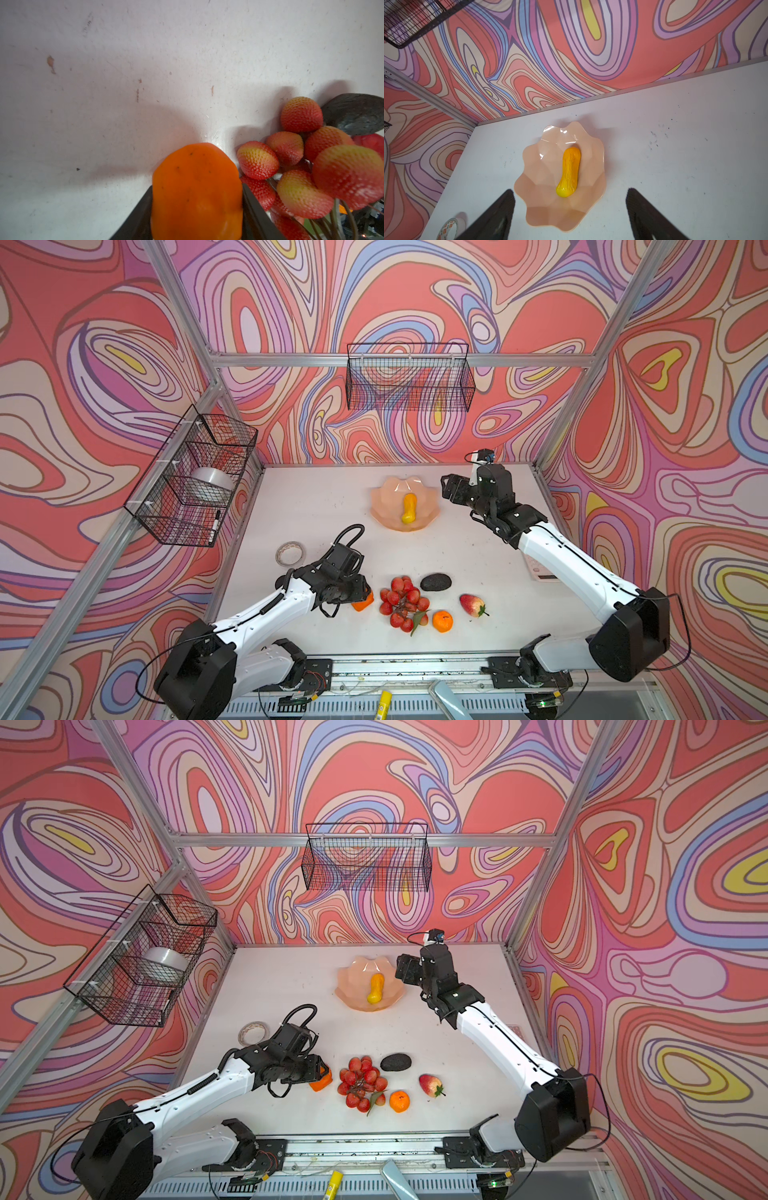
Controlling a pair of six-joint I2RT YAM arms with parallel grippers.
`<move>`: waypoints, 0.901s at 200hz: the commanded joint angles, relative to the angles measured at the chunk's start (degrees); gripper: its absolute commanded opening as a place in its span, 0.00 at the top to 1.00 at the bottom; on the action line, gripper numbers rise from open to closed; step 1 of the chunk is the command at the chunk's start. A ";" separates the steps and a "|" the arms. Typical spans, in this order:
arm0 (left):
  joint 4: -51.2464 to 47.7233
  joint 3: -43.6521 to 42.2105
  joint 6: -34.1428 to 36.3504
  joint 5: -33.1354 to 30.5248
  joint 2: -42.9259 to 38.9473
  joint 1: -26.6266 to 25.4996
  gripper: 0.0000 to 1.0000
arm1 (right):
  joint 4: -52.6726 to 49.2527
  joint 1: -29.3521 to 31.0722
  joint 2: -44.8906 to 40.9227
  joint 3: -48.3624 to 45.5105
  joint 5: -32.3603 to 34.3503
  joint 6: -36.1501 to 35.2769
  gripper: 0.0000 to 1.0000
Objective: Place and organize the fake fruits in the fruit bowl
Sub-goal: 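Place the orange in the bowl with the left gripper while the right arm moves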
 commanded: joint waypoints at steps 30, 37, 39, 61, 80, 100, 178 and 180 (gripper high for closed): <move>-1.50 8.86 7.33 -11.30 -12.18 -0.21 0.48 | 0.27 0.06 -4.06 -2.47 2.45 -0.59 0.11; 1.11 10.38 9.37 -13.33 -11.94 -0.25 0.47 | 0.15 0.01 -4.73 -3.27 2.30 -0.74 0.11; 1.67 10.84 9.89 -13.83 -11.75 -0.27 0.47 | 0.02 0.00 -4.99 -3.56 2.28 -0.73 0.11; 9.07 17.35 16.93 -17.71 -4.72 -0.21 0.45 | -2.44 0.03 -7.67 -6.16 2.36 -0.62 0.10; 12.45 25.10 20.52 -20.84 5.30 -0.15 0.45 | -5.37 0.03 -11.05 -9.35 3.19 0.50 0.10; 15.94 33.46 24.36 -20.46 16.26 -0.04 0.45 | -9.35 0.05 -14.91 -12.46 4.68 1.98 0.10; 16.56 57.98 26.24 -21.77 48.73 3.29 0.44 | -19.19 -0.03 -25.47 -19.42 6.36 7.59 0.10; 16.54 58.40 26.28 -22.10 49.26 3.30 0.44 | -19.30 -0.03 -25.49 -19.42 6.40 7.63 0.10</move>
